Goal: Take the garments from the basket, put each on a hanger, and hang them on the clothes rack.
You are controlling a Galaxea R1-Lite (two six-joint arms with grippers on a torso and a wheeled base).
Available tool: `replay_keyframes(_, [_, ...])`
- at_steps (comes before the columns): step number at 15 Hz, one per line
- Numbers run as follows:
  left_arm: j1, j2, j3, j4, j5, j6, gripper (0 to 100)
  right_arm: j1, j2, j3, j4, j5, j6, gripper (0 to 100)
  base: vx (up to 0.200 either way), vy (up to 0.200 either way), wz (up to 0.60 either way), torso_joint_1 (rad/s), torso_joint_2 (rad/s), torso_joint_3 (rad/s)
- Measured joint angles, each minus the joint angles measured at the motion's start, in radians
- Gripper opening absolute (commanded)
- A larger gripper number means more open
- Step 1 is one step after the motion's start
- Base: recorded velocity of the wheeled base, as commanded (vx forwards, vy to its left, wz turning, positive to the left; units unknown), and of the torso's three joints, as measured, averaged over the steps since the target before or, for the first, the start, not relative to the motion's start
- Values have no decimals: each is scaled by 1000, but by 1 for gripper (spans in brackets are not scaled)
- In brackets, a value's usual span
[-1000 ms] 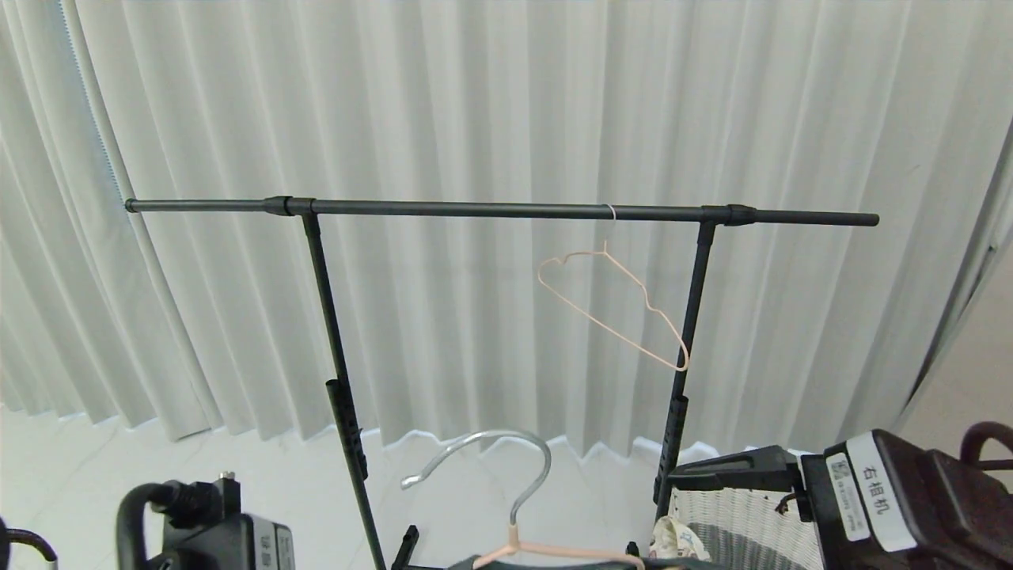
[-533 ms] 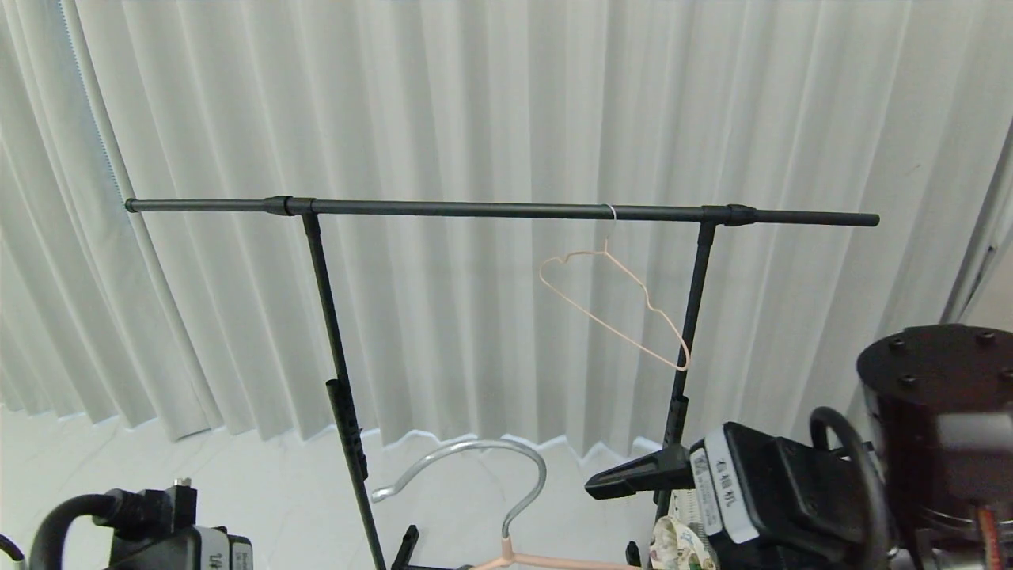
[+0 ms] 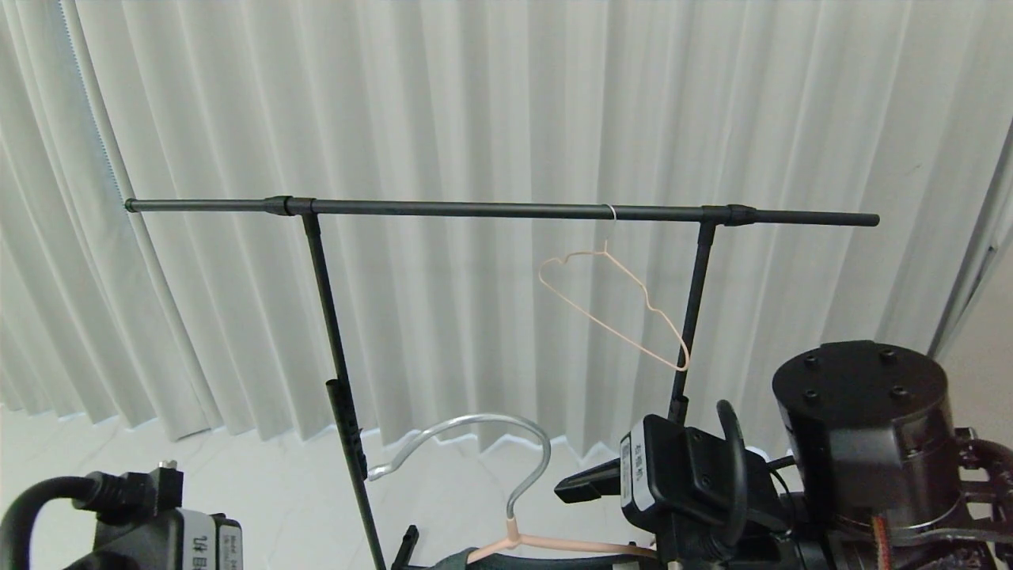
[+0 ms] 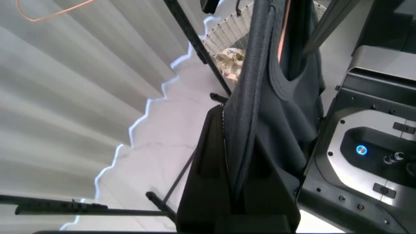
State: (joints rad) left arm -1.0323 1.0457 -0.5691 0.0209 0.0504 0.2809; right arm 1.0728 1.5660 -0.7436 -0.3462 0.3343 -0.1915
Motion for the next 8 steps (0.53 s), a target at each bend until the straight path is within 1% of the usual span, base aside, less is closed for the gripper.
replay_keyframes(1, [0,0,0,0,0,0,0,1,3,0,0,-7,0,100,0,0,0,0,0,0])
replay_keyframes(2, [0,0,0,0,0,0,0,1,5,0,0,-10,0,0,0,0,0,0,0,0])
replay_keyframes(4, [0,0,0,0,0,0,0,1,8,0,0,-12,0,0,0,0,0,0,0,0])
replay_keyframes(8, [0,-2,1,-4,1,0,0,0,10,1,-1,-63,-3,0,0,0,0,0,0,0])
